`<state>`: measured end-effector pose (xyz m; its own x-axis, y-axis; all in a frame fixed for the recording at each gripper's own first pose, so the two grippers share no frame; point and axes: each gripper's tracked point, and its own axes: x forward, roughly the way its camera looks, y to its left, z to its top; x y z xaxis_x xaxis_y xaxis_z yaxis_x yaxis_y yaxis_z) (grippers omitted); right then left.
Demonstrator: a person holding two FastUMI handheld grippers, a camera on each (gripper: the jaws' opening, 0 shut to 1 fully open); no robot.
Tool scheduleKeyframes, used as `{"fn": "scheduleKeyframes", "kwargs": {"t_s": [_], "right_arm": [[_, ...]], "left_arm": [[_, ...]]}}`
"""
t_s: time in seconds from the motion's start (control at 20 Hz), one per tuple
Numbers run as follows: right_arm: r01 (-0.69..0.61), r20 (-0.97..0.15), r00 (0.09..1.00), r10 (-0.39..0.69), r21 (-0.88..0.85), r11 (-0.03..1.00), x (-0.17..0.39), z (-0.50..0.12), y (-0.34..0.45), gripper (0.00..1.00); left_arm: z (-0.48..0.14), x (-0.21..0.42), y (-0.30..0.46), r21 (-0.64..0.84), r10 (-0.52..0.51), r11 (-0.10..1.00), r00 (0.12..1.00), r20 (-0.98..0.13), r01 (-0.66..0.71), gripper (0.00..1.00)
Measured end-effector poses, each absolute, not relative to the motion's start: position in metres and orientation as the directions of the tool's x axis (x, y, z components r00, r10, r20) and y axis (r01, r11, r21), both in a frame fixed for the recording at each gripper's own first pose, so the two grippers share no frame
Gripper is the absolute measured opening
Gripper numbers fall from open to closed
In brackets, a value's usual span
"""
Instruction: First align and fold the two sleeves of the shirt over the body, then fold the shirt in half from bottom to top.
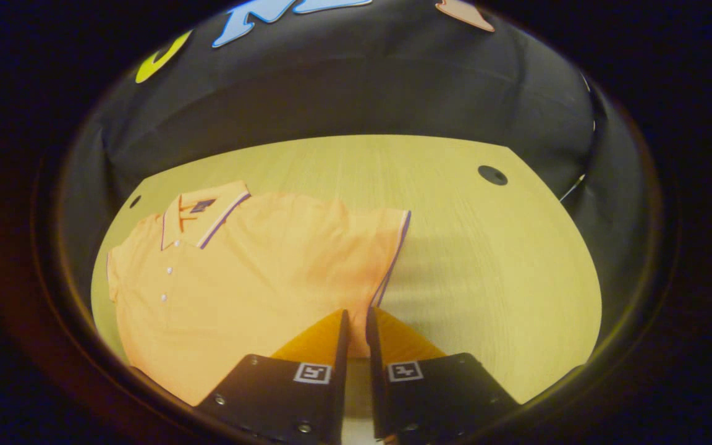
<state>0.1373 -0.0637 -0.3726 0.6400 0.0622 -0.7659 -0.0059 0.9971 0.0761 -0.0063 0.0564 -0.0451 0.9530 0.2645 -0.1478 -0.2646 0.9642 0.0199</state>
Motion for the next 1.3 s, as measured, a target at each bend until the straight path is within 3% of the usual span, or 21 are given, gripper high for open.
{"fn": "scheduleKeyframes", "kwargs": {"t_s": [0.05, 0.15, 0.2, 0.45, 0.8, 1.05, 1.3], "right_arm": [[0.002, -0.768, 0.637, 0.062, 0.082, 0.997, 0.138, -0.375, -0.064, 0.11], [0.003, -0.768, 0.638, 0.055, 0.074, 0.997, 0.139, -0.372, -0.064, 0.10], [-0.002, -0.768, 0.639, 0.046, 0.059, 0.998, 0.138, -0.370, -0.065, 0.00], [-0.049, -0.730, 0.683, -0.001, -0.047, 0.998, 0.151, -0.348, -0.056, 0.00], [-0.242, -0.651, 0.747, 0.135, -0.077, 0.967, 0.175, -0.299, 0.032, 0.00], [-0.422, -0.667, 0.707, 0.237, -0.129, 0.897, 0.162, -0.309, 0.111, 0.00], [-0.502, -0.729, 0.647, 0.226, -0.184, 0.845, 0.145, -0.344, 0.142, 0.00]], "left_arm": [[-0.045, -0.007, 0.055, 0.019, 0.263, 0.964, 0.953, -0.147, -0.263, 0.94], [-0.045, -0.008, 0.056, 0.018, 0.262, 0.965, 0.954, -0.147, -0.263, 0.94], [-0.045, -0.010, 0.058, 0.022, 0.266, 0.964, 0.952, -0.148, -0.266, 0.94], [-0.042, -0.020, 0.072, 0.028, 0.287, 0.958, 0.947, -0.140, -0.286, 0.97], [-0.048, -0.037, 0.094, 0.020, 0.321, 0.947, 0.935, -0.147, -0.322, 0.97], [-0.053, -0.055, 0.117, 0.030, 0.358, 0.933, 0.921, -0.155, -0.358, 0.97], [-0.061, -0.070, 0.137, 0.028, 0.385, 0.922, 0.907, -0.173, -0.386, 0.97]]}}
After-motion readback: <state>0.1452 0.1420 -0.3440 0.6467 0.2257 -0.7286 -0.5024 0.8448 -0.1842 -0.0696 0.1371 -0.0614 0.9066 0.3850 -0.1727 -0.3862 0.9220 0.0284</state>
